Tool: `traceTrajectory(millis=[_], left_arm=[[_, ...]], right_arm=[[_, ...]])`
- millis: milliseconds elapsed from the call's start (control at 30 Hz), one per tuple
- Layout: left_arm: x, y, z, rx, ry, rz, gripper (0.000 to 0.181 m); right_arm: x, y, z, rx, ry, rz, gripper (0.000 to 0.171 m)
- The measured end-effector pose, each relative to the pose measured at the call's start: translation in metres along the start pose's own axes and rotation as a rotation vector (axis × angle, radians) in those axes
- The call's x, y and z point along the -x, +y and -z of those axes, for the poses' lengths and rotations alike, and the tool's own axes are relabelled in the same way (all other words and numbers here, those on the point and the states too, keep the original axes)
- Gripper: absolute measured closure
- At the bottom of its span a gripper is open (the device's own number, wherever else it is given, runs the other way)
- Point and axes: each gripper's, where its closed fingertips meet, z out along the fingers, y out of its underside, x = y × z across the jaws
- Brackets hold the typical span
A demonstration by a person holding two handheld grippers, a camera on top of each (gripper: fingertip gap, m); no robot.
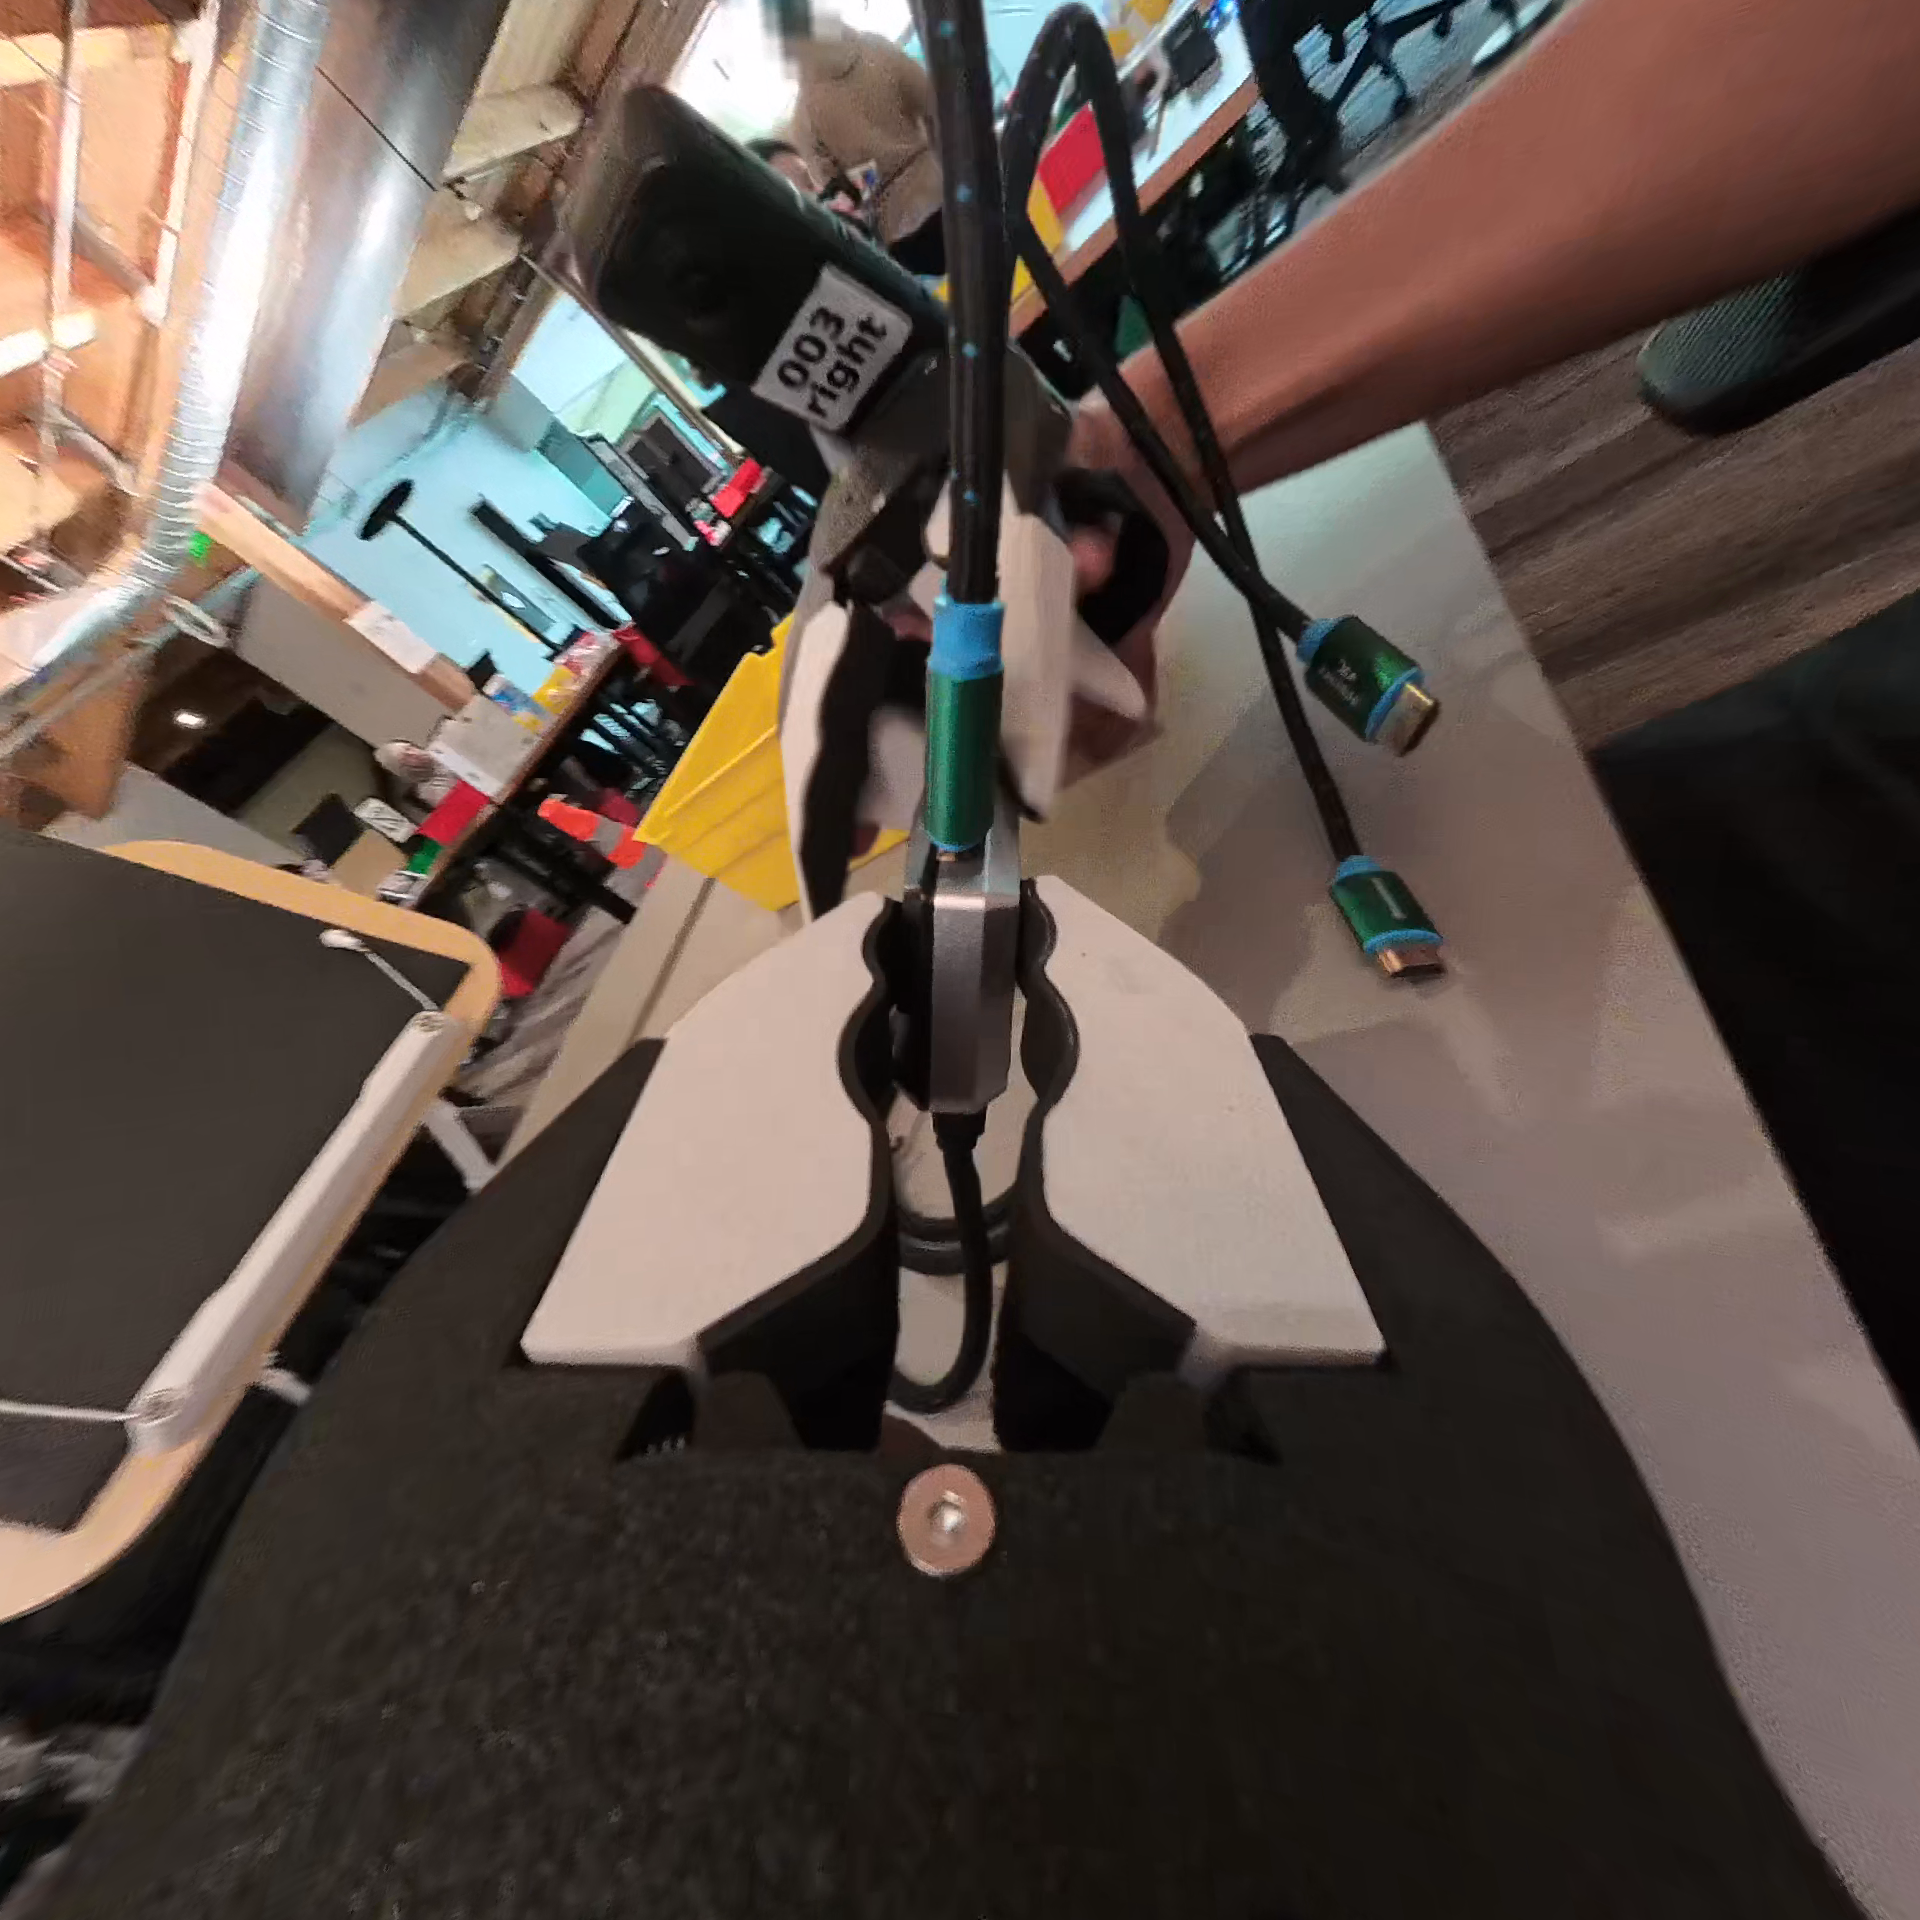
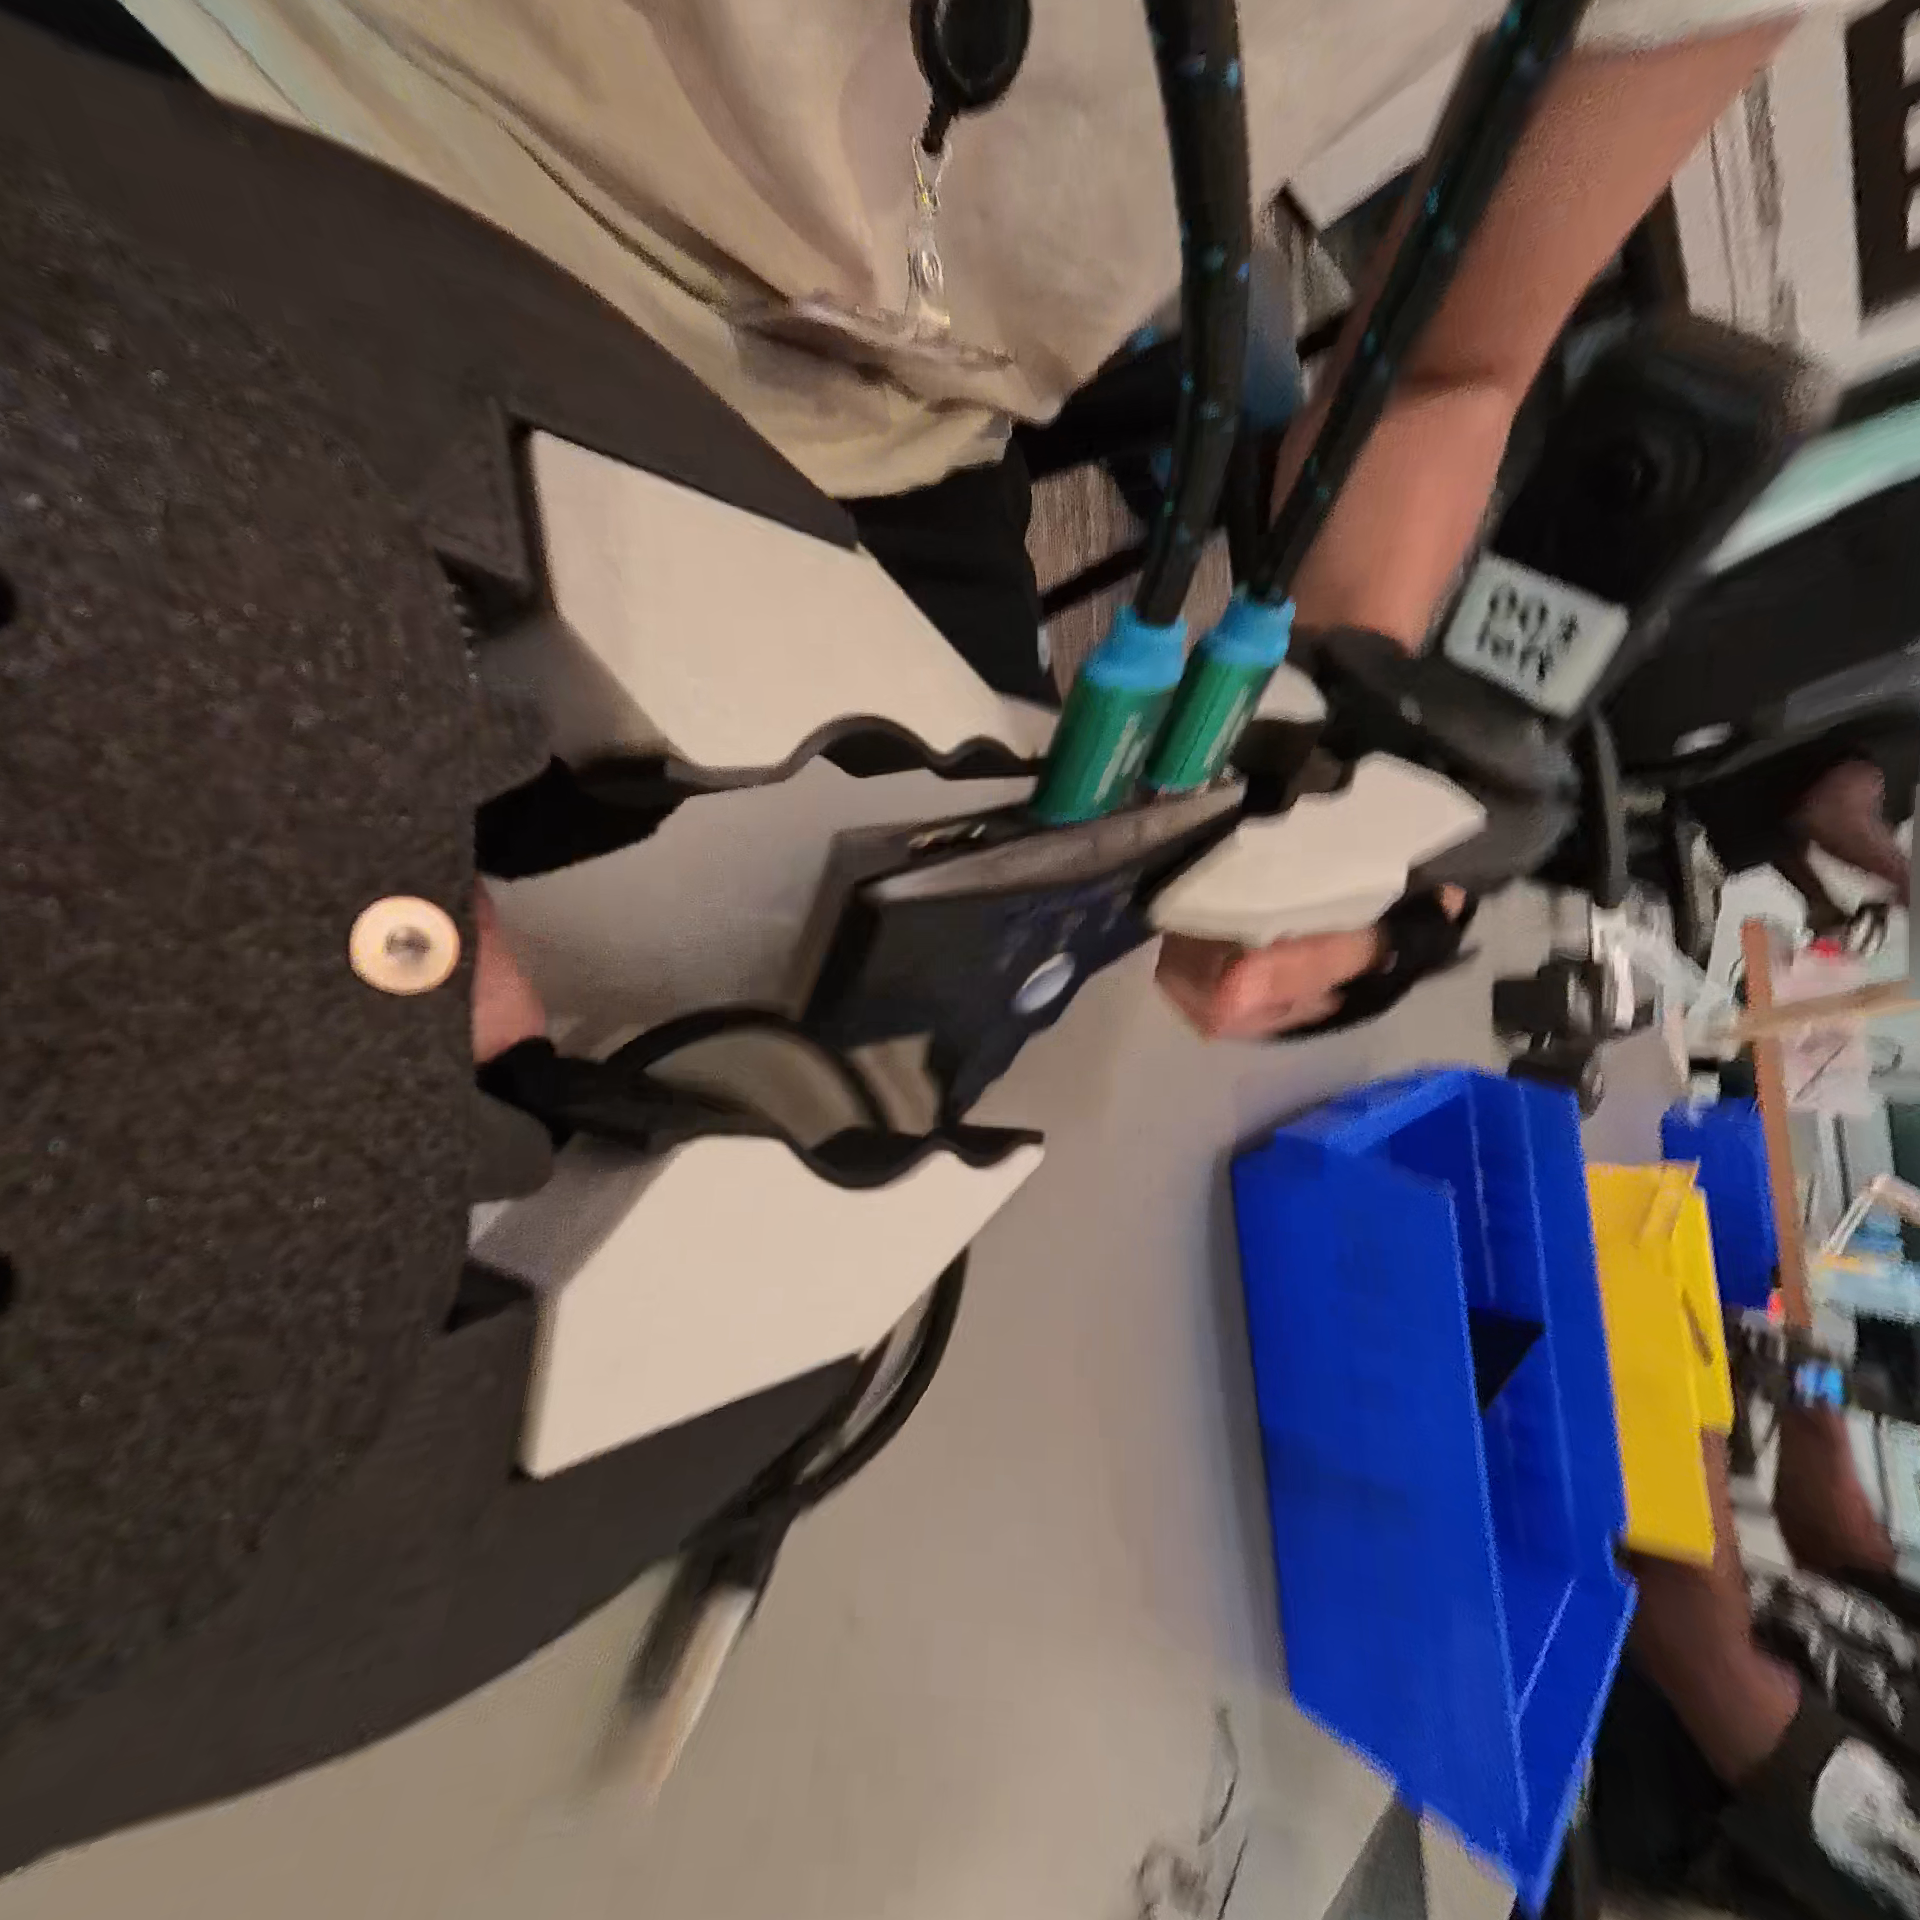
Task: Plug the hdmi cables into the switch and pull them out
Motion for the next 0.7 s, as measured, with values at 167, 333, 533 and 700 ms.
traceTrajectory(millis=[167, 333, 533, 700], left_arm=[[-0.004, 0.016, 0.015, 0.080, -0.060, -0.211, 0.162], [0.002, 0.042, 0.008, 0.236, -0.174, -0.250, 0.161], [0.018, 0.054, -0.004, 0.377, -0.312, -0.204, 0.161], [0.026, 0.054, -0.008, 0.393, -0.392, -0.129, 0.161]], right_arm=[[-0.063, -0.068, 0.071, -0.215, 0.394, 0.011, 0.113], [-0.053, -0.137, 0.124, -0.233, 0.660, 0.141, 0.118], [0.057, -0.082, 0.042, -0.061, 0.254, 0.017, 0.126], [0.044, 0.009, -0.008, -0.121, 0.396, -0.270, 0.125]])
